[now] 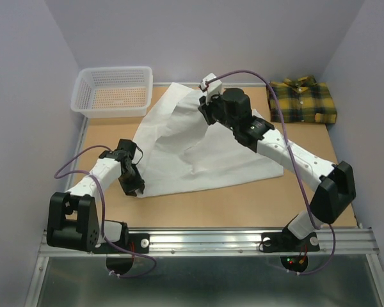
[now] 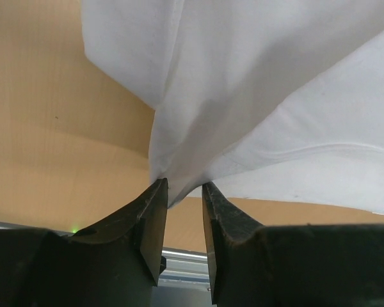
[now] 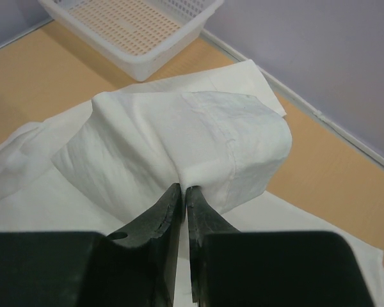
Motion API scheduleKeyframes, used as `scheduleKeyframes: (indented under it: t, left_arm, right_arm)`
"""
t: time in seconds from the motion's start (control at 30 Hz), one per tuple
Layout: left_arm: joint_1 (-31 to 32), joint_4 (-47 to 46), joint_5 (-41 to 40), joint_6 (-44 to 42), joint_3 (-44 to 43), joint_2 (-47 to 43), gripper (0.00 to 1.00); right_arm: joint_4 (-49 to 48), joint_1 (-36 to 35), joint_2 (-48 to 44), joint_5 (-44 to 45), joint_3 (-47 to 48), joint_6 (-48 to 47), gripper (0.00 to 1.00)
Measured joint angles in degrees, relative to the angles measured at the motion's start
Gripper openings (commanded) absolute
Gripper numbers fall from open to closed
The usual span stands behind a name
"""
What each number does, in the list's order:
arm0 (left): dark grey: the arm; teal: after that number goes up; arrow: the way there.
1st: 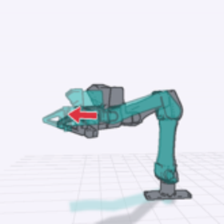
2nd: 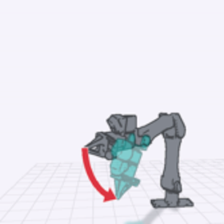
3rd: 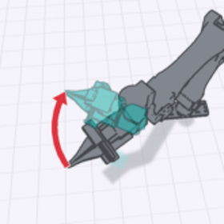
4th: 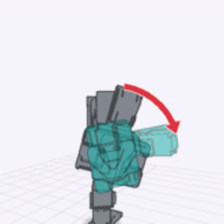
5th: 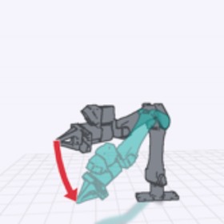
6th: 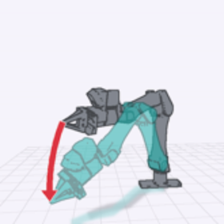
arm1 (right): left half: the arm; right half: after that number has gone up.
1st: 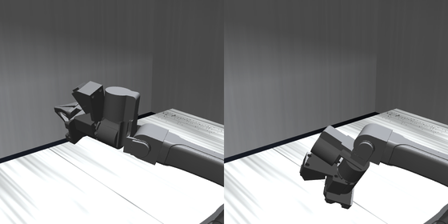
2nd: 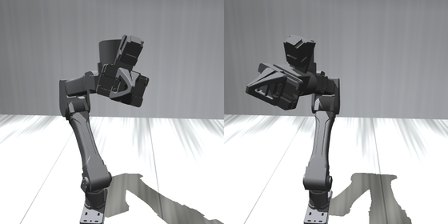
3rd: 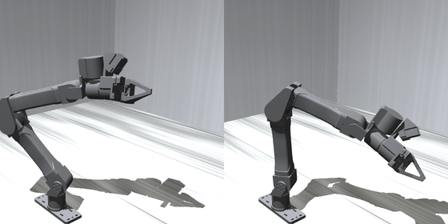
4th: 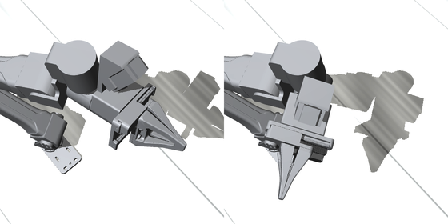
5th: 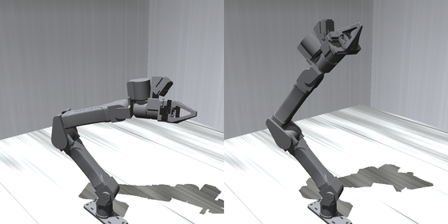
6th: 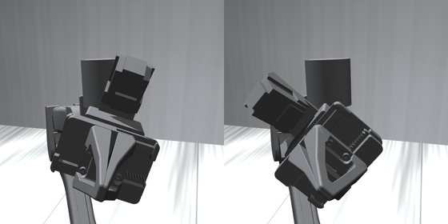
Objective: Fold and stack the long sleeve shirts
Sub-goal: Fold the shirt
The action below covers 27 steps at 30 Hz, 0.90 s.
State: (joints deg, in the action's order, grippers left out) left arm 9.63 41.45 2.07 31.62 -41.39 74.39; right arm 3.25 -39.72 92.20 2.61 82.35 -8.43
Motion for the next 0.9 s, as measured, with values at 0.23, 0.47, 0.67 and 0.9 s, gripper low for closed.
scheduleKeyframes:
  t: [0.23,0.47,0.67,0.9]
  left_arm:
    - [0.0,0.44,-0.31,0.11,0.0,-1.66,0.36]
    - [0.0,0.7,-0.37,0.09,0.0,-2.6,0.4]
    - [0.0,0.63,-0.35,0.2,0.0,-4.44,0.6]
    - [0.0,0.7,1.16,1.25,0.0,-8.5,0.84]
  right_arm:
    - [-0.94,0.0,-14.45,-1.18,-14.8,0.26,0.19]
    - [-1.18,0.0,-27.06,1.51,-34.51,4.63,0.3]
    - [0.92,0.0,-40.63,9.49,-49.13,15.74,0.55]
    - [4.96,0.0,-41.94,12.41,-49.4,24.92,0.68]
